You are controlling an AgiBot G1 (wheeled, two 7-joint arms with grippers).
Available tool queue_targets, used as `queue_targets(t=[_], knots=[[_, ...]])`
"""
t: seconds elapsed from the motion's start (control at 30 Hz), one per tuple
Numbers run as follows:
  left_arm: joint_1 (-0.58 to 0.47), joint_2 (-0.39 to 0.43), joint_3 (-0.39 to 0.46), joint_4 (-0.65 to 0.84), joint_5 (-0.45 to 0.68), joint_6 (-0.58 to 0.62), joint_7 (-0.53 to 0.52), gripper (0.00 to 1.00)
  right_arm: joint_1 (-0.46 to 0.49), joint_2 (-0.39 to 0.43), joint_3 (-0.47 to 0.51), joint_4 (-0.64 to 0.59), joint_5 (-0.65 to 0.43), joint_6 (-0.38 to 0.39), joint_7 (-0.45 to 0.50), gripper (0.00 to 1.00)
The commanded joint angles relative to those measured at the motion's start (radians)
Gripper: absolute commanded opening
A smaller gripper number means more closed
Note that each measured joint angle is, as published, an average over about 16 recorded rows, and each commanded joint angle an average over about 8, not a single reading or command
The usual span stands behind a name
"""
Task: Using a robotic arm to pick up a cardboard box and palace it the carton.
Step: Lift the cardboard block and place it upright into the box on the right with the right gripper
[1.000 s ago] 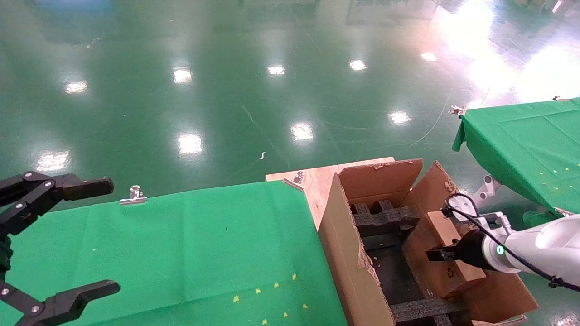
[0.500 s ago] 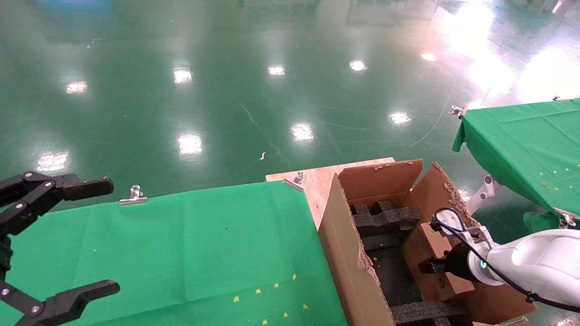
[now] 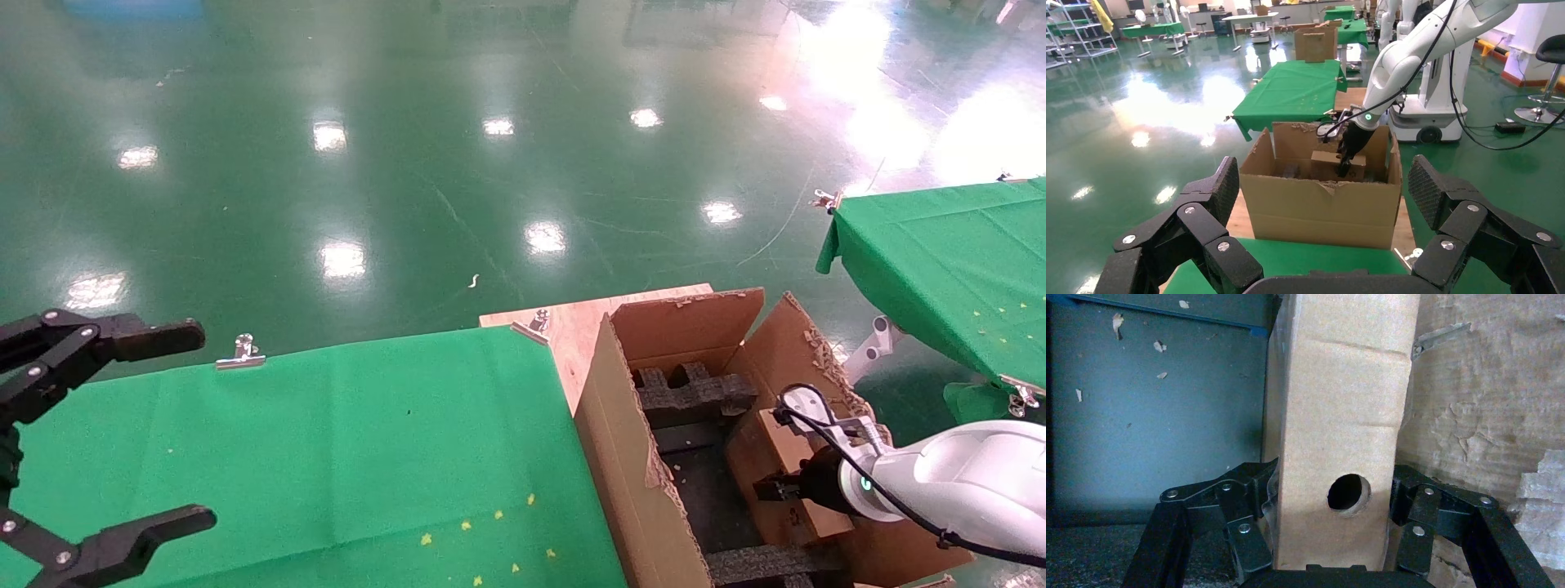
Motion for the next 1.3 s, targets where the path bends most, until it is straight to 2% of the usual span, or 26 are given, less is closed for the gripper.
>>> queue_targets(t=[0.03, 0.93, 1.3], knots=[[0.0, 0.0, 0.0, 0.0, 0.0, 0.0, 0.0, 1.0, 0.0, 0.0, 0.0, -0.001, 0.001, 0.001, -0.001, 1.0], [-0.001, 0.0, 0.001, 0.001, -0.001, 0.0, 0.001, 1.0, 0.049, 0.04, 0.023, 0.045, -0.038, -0.019, 0.007, 1.0], [-0.001, 0.0, 0.002, 0.001, -0.001, 0.0, 0.001, 1.0, 0.159, 0.053, 0.071, 0.106, -0.011, -0.028, -0.052, 1.0]])
